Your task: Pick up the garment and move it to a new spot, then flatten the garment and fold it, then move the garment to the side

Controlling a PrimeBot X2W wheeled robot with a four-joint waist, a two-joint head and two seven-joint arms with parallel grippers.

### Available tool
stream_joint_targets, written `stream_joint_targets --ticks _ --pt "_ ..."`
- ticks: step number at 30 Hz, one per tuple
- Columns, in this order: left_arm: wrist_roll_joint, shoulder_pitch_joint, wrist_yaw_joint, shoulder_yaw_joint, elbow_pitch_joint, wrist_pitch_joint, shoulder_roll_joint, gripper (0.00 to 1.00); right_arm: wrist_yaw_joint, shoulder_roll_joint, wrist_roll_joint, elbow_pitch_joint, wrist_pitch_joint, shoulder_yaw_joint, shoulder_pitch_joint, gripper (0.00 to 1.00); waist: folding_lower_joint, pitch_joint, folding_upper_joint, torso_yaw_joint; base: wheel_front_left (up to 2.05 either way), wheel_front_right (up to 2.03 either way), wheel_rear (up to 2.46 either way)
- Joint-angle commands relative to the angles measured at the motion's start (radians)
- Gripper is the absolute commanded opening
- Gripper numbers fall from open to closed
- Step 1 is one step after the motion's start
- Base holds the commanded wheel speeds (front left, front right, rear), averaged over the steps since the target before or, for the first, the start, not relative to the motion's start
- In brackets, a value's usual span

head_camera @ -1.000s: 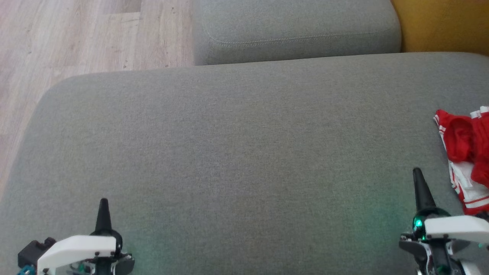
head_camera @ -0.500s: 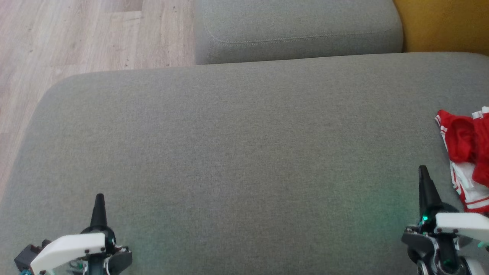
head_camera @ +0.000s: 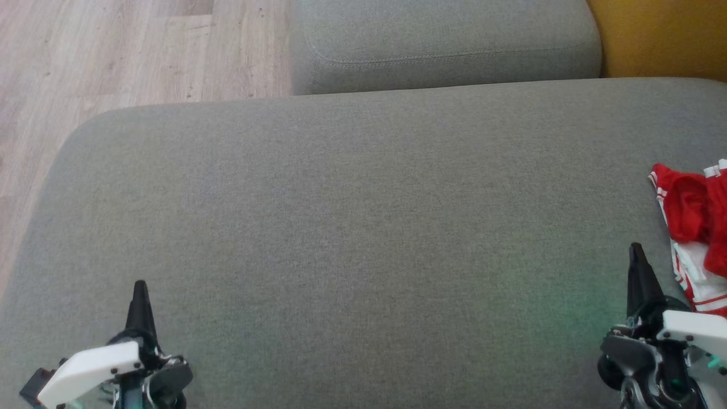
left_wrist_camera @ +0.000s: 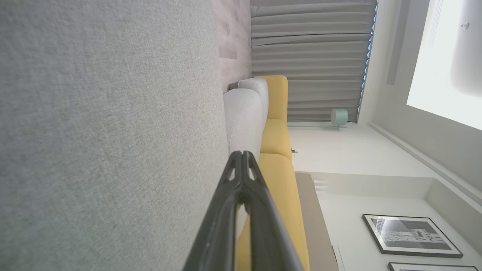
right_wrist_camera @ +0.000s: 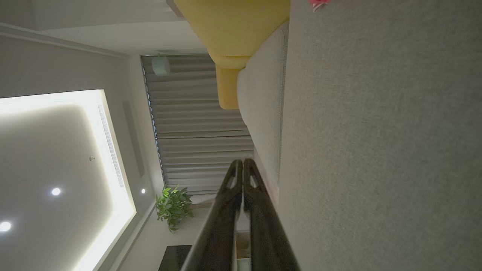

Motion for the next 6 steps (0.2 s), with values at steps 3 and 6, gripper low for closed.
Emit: stream_joint_targets --ticks 3,6 --pt "-0.012 -0.062 -0.009 0.039 -0.028 0.006 0.006 0.0 -0.001 -0.018 0.018 -0.029 0.01 0.014 -0.067 0.0 0.0 0.0 0.0 0.0 0.0 0.0 0.0" --pt "-0.012 -0.062 -0.009 0.04 -0.028 0.006 0.005 0.0 -0.001 -0.018 0.017 -0.029 0.011 0.012 -0.067 0.0 0.0 0.0 0.0 0.0 0.0 0.0 0.0"
